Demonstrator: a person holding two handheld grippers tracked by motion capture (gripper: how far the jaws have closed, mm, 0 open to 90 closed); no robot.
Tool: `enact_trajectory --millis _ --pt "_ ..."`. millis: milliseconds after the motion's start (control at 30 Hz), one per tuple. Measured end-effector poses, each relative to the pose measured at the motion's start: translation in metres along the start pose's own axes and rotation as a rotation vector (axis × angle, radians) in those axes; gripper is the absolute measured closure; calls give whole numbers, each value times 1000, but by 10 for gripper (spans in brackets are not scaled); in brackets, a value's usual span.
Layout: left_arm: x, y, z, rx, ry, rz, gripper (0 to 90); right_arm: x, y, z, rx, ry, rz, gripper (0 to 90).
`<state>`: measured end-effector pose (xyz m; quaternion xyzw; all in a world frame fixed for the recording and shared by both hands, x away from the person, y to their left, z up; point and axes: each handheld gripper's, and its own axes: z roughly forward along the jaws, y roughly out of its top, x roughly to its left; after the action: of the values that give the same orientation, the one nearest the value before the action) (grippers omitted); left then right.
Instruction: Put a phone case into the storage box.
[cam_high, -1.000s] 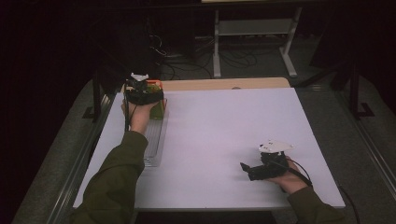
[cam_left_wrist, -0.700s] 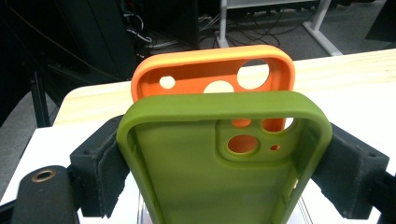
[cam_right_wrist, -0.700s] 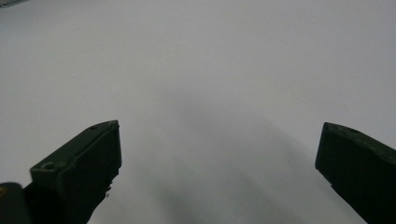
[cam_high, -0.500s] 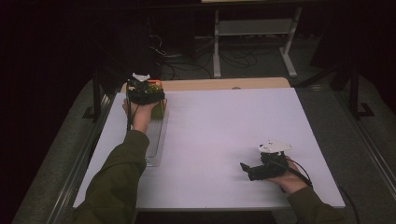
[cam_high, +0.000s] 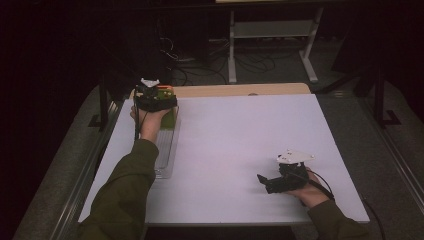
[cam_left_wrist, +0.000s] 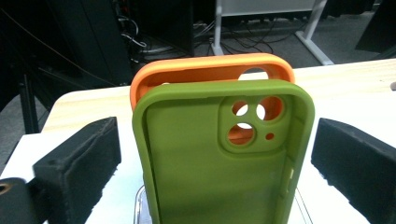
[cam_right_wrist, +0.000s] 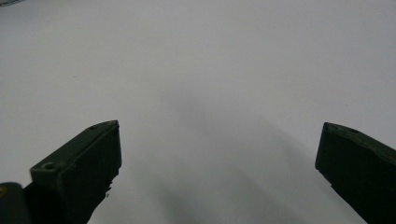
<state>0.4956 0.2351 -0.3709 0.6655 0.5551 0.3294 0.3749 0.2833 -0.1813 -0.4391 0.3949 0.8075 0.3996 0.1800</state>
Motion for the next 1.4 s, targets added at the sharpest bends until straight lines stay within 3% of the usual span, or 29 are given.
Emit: enact_trajectory --millis 267,633,867,1300,1400 --pt "6 5 -12 21 -37 16 0 0 0 0 0 -2 4 0" --pt "7 9 -35 83 -157 115 0 0 0 -1 4 -8 7 0" --pt "7 6 -47 96 -276 154 0 0 -1 -1 4 -5 7 0" --pt "-2 -4 -76 79 -438 238 0 0 1 1 2 5 4 0" --pt "-7 -8 -83 68 -473 238 0 0 2 1 2 7 -1 0"
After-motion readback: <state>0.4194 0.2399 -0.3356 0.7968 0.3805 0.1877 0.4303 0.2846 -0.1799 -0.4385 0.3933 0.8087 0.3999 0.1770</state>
